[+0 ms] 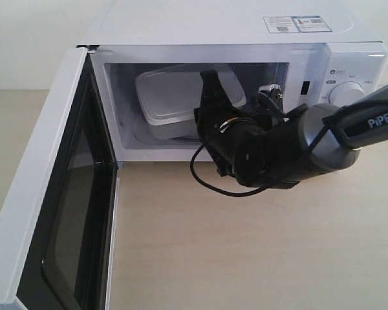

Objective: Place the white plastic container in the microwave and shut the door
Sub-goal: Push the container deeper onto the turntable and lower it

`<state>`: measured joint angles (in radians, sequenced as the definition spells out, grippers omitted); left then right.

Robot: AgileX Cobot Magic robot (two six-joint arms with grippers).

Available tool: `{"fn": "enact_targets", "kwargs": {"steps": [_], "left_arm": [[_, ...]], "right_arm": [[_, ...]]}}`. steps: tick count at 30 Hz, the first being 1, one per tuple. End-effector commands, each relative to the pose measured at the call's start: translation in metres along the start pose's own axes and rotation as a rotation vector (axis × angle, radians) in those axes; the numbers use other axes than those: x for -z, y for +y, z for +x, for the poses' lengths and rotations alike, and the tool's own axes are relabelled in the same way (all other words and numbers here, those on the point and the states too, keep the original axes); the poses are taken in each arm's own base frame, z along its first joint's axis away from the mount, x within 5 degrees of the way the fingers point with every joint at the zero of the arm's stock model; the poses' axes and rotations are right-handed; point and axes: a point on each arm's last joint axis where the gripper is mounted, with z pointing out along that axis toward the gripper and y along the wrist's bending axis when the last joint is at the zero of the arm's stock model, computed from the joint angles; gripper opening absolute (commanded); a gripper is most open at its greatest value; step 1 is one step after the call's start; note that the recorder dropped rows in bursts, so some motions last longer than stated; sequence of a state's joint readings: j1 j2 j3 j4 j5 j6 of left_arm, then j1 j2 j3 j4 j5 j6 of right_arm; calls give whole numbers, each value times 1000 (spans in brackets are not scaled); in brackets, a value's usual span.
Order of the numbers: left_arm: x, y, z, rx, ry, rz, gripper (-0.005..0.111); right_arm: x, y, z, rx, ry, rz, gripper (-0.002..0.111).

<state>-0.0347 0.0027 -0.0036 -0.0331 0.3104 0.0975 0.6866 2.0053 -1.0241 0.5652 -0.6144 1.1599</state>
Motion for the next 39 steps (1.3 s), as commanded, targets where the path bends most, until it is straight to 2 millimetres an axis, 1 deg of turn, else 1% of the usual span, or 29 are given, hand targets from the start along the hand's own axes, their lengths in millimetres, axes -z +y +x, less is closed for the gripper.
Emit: {"fn": "enact_targets", "kwargs": {"steps": [1, 3, 5, 9, 14, 15, 20, 24, 25, 27, 29, 30, 34, 37, 39], "left_arm": [[0, 0, 1, -7, -3, -4, 4], [0, 0, 1, -7, -3, -4, 4], [0, 0, 1, -7, -3, -4, 4], [0, 0, 1, -7, -3, -4, 4], [0, 0, 1, -7, -3, -4, 4], [0, 0, 1, -7, -3, -4, 4], [0, 0, 1, -7, -3, -4, 4], [0, 0, 1, -7, -3, -4, 4], [0, 0, 1, -7, -3, -4, 4], [0, 0, 1, -7, -3, -4, 4], [0, 0, 1, -7, -3, -4, 4], [0, 0, 1, -7, -3, -4, 4], [0, 0, 1, -7, -3, -4, 4], [0, 0, 1, -7, -3, -4, 4], [0, 0, 1, -7, -3, -4, 4]], "right_arm": [[-1, 7, -5, 24, -30, -46, 22], [-1, 8, -6, 40, -39, -55, 37], [0, 9, -7, 41, -45, -57, 44], [3, 13, -2, 85, -16, -70, 43], [8, 19, 7, 337, 6, -93, 43], [10, 19, 8, 366, 13, -92, 43], [11, 12, 18, 582, 100, -62, 43], [13, 3, 20, 684, 145, 2, 43], [13, 0, 19, 716, 147, 8, 40], [15, -4, 19, 803, 152, 10, 29], [19, -9, 21, 960, 143, -16, 10], [21, -11, 23, 1011, 138, -26, 1], [25, -14, 26, 1186, 132, -54, 0], [24, -11, 25, 1270, 97, -82, 0], [24, -5, 23, 1312, 40, -123, 0]]}}
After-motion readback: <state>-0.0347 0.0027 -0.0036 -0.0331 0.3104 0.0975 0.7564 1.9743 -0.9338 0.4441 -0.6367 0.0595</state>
